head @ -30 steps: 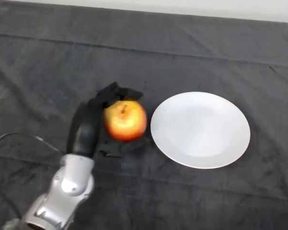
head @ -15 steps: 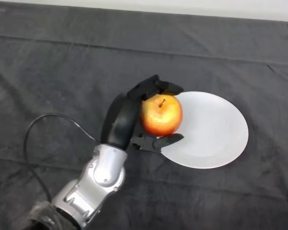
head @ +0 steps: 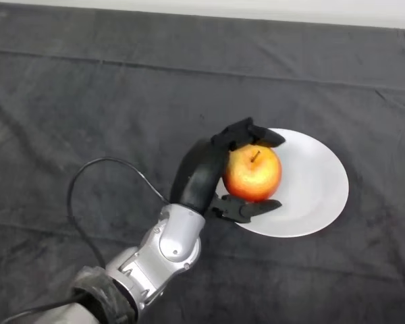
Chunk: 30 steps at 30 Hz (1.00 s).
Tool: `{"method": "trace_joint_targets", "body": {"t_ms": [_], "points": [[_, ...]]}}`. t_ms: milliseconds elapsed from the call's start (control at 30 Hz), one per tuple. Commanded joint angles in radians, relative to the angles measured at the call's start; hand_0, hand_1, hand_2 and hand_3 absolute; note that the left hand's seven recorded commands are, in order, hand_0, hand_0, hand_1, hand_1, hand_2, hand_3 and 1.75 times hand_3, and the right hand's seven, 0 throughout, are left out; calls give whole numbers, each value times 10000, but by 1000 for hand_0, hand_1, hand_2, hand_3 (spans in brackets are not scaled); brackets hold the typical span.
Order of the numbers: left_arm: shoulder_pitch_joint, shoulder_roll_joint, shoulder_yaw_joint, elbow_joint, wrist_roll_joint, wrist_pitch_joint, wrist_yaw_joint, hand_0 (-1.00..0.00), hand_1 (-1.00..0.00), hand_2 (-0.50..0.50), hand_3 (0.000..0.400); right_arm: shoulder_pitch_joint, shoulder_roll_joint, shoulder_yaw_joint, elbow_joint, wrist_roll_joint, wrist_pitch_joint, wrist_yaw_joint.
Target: Move the apple to the plate
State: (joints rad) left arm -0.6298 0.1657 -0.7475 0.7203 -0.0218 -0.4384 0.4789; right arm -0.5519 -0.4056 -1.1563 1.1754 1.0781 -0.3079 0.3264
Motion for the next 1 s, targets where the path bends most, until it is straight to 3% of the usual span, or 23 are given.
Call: {"method": "trace_joint_targets", "body": {"t_ms": [33, 467, 500, 533, 567, 600, 633, 667, 1000], "points": [[-831, -58, -304, 435, -261, -247, 193, -1000, -1000, 0, 400, -116, -40, 95, -187, 173, -67, -21], [-1339, -146, -1309, 1459, -1172, -786, 168, -1000, -1000, 0, 400, -137, -67, 71, -118, 193, -83, 27], [-1362, -151, -1353, 1506, -1216, -804, 170, -1000, -816, -92, 400, -138, -69, 69, -114, 194, -84, 30], [-1386, -157, -1396, 1550, -1259, -820, 173, -1000, -753, -124, 400, -139, -70, 67, -109, 196, -86, 33], [-1417, -164, -1450, 1604, -1315, -837, 176, -965, -455, -255, 386, -141, -72, 65, -104, 197, -87, 37], [-1439, -168, -1487, 1641, -1356, -848, 179, -941, -369, -286, 376, -142, -74, 64, -99, 198, -88, 41], [-1467, -172, -1531, 1685, -1405, -861, 184, -737, 0, -369, 295, -144, -76, 62, -94, 200, -89, 45], [-1489, -174, -1565, 1716, -1444, -869, 190, -643, 0, -322, 257, -145, -78, 60, -90, 201, -90, 48], [-1611, -129, -1798, 1878, -1709, -964, 317, -192, 0, -96, 77, -156, -92, 47, -51, 211, -100, 79]]}}
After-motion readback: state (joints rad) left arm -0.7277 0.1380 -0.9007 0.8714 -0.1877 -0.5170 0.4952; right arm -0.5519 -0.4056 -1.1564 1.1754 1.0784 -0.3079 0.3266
